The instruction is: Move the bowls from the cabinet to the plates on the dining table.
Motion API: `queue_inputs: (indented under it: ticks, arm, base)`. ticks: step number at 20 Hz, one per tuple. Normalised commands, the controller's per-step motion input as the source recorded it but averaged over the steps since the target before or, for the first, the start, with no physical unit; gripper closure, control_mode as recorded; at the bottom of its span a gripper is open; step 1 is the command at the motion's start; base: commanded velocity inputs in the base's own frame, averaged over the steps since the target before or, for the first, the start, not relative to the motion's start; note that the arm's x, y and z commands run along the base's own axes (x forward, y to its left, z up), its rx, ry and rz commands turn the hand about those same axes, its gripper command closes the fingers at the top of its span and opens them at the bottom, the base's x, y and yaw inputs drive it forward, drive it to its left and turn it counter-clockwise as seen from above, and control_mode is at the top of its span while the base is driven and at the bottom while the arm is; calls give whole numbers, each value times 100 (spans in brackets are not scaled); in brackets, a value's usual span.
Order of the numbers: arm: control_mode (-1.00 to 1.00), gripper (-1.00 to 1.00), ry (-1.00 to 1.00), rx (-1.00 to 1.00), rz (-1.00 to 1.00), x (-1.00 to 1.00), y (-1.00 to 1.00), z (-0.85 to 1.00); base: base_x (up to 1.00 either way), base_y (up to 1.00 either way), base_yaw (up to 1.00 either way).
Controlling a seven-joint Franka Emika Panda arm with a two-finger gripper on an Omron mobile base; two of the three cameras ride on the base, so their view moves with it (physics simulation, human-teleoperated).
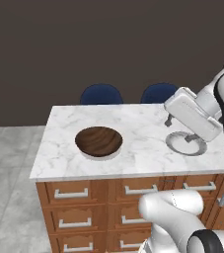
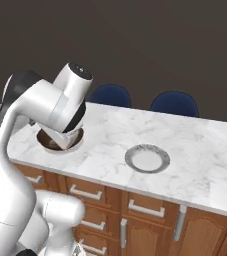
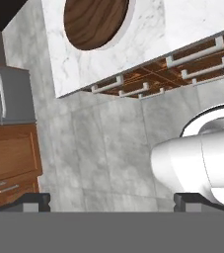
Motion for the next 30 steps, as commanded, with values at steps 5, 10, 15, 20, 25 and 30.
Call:
queue_inputs:
  ticks: [5, 10, 15, 20, 25, 30]
  arm:
    - [100, -100, 0, 0, 0, 0, 0, 0]
    - [100, -100, 0, 0, 0, 0, 0, 0]
    - [100, -100, 0, 0, 0, 0, 0, 0]
    - [100, -100, 0, 0, 0, 0, 0, 0]
    - [100, -100, 0, 0, 0, 0, 0, 0]
    - [100, -100, 0, 0, 0, 0, 0, 0]
  base:
    - [-61, 8, -2]
    - [-3, 2, 13]
    - [0, 0, 25]
    - [0, 0, 25]
    - [0, 0, 25]
    - [0, 0, 25]
